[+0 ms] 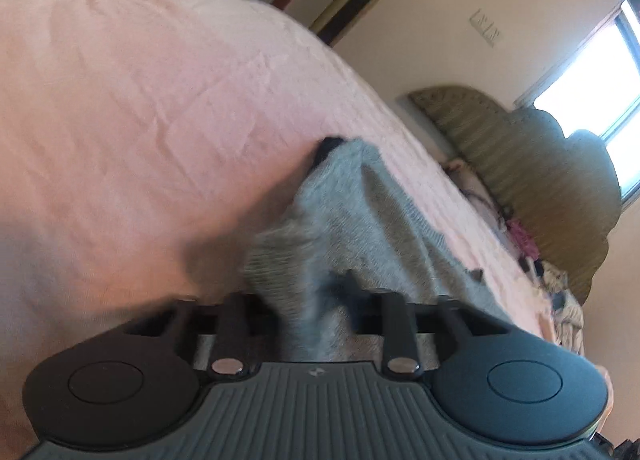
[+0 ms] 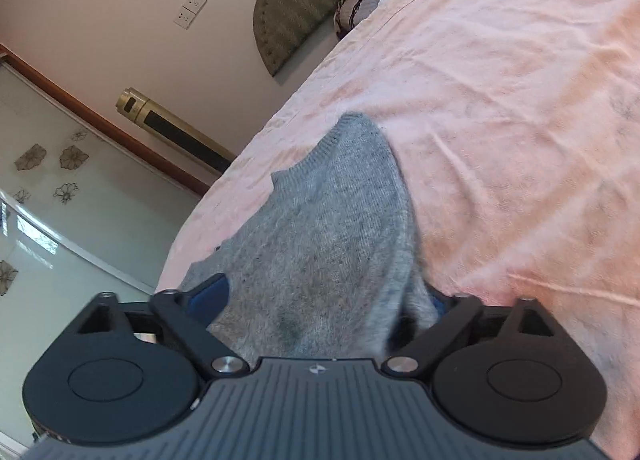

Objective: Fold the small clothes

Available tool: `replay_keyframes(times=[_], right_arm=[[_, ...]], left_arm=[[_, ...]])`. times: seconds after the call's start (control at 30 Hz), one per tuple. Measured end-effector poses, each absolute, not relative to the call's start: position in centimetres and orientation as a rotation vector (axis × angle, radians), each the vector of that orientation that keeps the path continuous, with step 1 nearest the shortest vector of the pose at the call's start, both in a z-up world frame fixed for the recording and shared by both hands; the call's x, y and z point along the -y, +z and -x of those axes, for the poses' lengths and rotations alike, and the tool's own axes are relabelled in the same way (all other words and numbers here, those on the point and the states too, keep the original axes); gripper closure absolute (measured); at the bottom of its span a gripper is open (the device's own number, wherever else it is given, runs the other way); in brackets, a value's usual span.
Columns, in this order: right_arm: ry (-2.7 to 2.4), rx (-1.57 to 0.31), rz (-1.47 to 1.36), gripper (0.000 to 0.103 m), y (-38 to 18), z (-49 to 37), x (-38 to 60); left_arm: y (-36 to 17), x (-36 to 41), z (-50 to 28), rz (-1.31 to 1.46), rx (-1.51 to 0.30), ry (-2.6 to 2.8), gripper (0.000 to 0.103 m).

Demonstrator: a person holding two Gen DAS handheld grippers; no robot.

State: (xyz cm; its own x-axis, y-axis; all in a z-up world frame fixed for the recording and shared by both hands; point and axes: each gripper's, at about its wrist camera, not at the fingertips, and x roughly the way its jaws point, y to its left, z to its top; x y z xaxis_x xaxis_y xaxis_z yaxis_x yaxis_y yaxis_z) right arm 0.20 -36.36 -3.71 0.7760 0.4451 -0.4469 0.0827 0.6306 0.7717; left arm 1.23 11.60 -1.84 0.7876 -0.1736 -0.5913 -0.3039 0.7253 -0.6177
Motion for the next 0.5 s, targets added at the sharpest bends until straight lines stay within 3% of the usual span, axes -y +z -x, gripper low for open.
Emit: replay_keyframes(times=[0.03, 0.07, 0.17, 0.5], right_arm=[[0.24, -0.697, -0.902, 0.081, -4.2, -0.4, 36.5], [0.26, -0.732, -0.936, 0.089, -5.0, -0.8, 36.8], [0.287, -0.743, -0.957, 0.09, -5.6, -0.8, 37.5], [0.482, -0.769, -0.865, 0.09, 0.0, 3.1, 40.6]], left_arm=[[-2.2, -11.9, -1.1, 0.791, -0.677, 0.07, 0.097], [-2.1, -12.0, -1.0, 0.791, -0.682, 0.063, 0.098], [-1.3, -12.2, -0.4, 0.81, -0.682, 0.05, 0.098], [2.7, -14.6, 7.0, 0.861, -0.68, -0.155, 0.099]])
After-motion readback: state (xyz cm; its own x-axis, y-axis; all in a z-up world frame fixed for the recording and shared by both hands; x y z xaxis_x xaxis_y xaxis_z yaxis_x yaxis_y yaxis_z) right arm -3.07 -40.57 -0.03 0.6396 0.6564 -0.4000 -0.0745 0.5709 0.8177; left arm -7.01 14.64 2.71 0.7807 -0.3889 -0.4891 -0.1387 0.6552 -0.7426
